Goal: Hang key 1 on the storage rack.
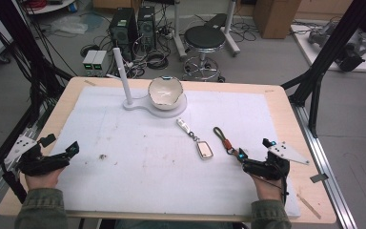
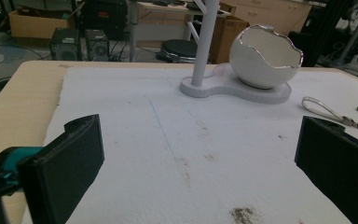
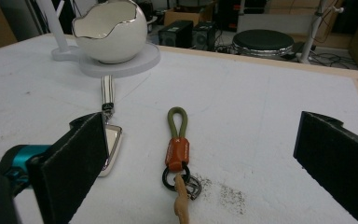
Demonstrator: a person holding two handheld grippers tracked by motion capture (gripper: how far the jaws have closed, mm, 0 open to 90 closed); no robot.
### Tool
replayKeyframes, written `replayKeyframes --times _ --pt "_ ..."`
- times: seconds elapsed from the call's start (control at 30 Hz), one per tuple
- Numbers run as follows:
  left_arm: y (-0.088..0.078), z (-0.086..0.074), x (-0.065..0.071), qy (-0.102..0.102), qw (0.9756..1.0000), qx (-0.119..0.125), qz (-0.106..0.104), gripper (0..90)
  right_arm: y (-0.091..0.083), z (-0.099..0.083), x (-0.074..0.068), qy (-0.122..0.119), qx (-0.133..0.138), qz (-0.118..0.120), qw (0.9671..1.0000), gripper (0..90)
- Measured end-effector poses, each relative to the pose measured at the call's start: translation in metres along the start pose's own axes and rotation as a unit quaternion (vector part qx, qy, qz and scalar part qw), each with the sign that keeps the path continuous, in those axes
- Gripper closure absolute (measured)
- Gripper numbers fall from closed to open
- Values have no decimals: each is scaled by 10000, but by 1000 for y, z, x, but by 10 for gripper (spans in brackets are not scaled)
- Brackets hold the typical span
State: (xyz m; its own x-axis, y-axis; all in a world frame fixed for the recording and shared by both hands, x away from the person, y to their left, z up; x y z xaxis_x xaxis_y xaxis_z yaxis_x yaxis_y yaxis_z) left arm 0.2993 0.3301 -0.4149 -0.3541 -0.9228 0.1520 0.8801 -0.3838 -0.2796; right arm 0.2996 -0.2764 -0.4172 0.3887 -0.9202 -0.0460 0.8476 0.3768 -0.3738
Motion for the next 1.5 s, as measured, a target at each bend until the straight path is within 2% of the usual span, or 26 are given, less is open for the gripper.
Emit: replayKeyframes --times 0.57,0.83,1.03,1.13,1.33,1.5 --pt "4 -2 1 47 10000 -70 3 17 5 -2 -1 -1 -167 7 9999 20" --pt "3 -3 6 135 9999 -91 -29 17 9 0 -2 -58 -235 23 9997 19" --pt "1 -4 6 137 9999 -70 -68 17 16 5 -5 -32 -366 77 9993 19" --pt "0 -4 5 110 9999 -71 -37 17 21 6 -7 -86 -563 98 9983 20" --pt "0 -5 5 128 9999 -106 -45 17 25 7 -7 -128 -696 152 9974 20" --pt "2 -5 5 148 9998 -131 -48 17 36 6 -7 -170 -898 168 9957 20"
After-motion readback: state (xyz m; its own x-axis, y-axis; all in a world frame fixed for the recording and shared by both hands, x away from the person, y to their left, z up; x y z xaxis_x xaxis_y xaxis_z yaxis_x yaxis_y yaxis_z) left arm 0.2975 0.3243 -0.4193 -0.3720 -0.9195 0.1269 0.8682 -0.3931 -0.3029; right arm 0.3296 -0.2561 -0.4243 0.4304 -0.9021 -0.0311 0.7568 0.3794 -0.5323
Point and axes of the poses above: each handheld gripper's, and its own axes: y roughly forward along the jaws, z roughly out of its top, x roughly to its right, the point moved 4 cm from there along y, roughly forward along the jaws, and after that the axes turned 4 degrees about -x, right-handed, at the moved point
